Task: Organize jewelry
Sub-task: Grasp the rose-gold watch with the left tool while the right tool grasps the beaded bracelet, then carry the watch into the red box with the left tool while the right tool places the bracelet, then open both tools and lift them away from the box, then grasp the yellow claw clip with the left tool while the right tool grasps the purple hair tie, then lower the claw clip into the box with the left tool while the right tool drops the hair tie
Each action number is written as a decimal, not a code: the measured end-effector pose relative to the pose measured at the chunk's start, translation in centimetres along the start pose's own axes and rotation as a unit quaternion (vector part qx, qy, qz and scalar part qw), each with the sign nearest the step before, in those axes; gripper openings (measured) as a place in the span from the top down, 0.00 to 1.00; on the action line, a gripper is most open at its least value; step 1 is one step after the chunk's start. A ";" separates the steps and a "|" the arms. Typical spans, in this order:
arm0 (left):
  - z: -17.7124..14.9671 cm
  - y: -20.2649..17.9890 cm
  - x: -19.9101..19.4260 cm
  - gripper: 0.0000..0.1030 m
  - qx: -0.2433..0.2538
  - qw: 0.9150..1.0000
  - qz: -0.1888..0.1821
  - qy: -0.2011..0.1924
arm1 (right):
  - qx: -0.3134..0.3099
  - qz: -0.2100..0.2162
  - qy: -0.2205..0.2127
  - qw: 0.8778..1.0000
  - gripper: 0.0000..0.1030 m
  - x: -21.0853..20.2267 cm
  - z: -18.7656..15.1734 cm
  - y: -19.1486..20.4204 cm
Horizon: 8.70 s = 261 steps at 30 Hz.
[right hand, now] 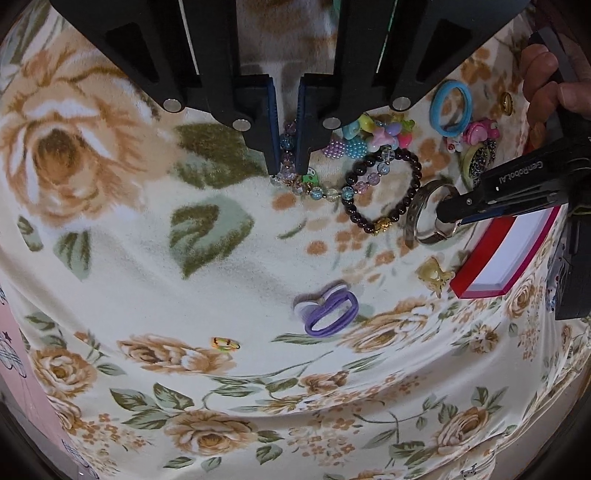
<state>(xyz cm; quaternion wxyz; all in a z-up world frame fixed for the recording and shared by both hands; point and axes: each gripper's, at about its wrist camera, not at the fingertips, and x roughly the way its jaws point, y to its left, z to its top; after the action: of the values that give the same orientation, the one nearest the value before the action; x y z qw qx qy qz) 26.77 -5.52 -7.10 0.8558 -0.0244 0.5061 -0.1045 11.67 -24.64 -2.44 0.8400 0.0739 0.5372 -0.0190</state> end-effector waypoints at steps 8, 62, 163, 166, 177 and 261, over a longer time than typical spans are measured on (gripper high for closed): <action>-1.0 0.2 -2.2 0.93 -0.006 1.000 -0.011 -0.015 | -0.006 0.025 -0.046 0.999 0.93 -3.0 0.9 1.1; -3.3 20.3 -9.7 0.93 -0.159 0.980 0.108 -0.046 | -0.102 0.245 -0.007 0.964 0.93 5.6 7.8 25.7; 5.9 2.5 1.4 0.75 -0.070 0.997 -0.017 0.002 | 0.065 0.078 -0.031 0.994 0.94 5.0 9.7 -0.1; 5.9 2.6 1.8 0.90 -0.070 0.997 -0.023 0.005 | 0.060 0.078 -0.037 0.994 1.00 4.4 9.4 -0.1; 5.0 3.0 -0.7 0.95 -0.067 0.997 -0.036 -0.027 | 0.086 0.099 -0.040 0.991 0.64 3.8 9.0 -0.6; -7.8 19.2 -12.4 0.95 -0.175 0.980 0.088 -0.048 | -0.131 0.214 0.040 0.967 0.94 6.6 3.6 25.0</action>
<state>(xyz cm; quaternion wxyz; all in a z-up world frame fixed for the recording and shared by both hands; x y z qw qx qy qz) 17.13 16.28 -3.02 0.8673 -0.1339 0.4754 0.0620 20.50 -0.15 -4.29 0.8045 0.0773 0.5399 0.2351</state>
